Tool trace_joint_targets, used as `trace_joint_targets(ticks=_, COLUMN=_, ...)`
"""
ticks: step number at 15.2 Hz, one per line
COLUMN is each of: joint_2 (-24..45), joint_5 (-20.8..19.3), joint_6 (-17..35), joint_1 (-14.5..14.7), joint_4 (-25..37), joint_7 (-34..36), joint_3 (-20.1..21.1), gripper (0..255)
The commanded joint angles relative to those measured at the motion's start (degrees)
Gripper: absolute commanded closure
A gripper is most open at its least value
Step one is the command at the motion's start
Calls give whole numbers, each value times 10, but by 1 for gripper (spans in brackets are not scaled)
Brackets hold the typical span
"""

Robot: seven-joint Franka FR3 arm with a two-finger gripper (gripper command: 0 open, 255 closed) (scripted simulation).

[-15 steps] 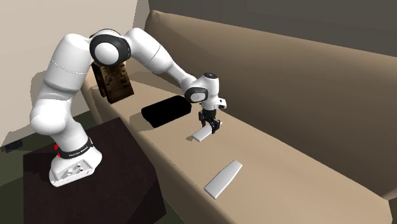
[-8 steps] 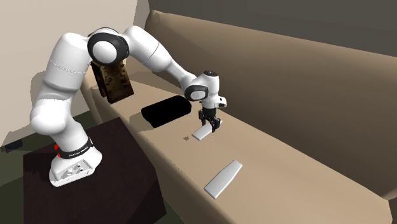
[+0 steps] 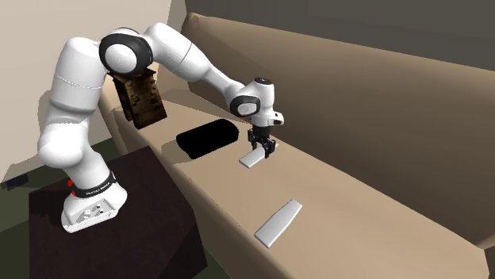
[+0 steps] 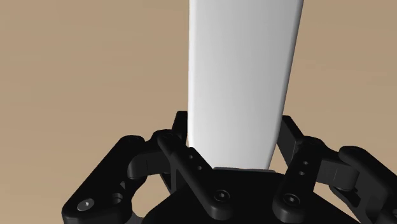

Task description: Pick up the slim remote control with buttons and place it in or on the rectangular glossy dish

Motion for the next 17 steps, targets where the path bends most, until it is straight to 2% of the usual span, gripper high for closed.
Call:
trace_joint_targets(ticks=1, joint_2=-11, joint_5=-2, joint_6=-11, joint_1=1, joint_4=-1, joint_7=1, joint_3=-2, gripper=255)
trace_joint_targets(ticks=16, joint_2=-76, joint_5=-16, joint_6=-96, joint_1=7, joint_4=20, joint_7=8, joint_3=-10, gripper=255)
trace_joint_targets(ticks=17, joint_2=-90, joint_5=-19, joint_6=-88, joint_1=16, joint_4=-1, joint_7=19, joint_3=-8, gripper=255)
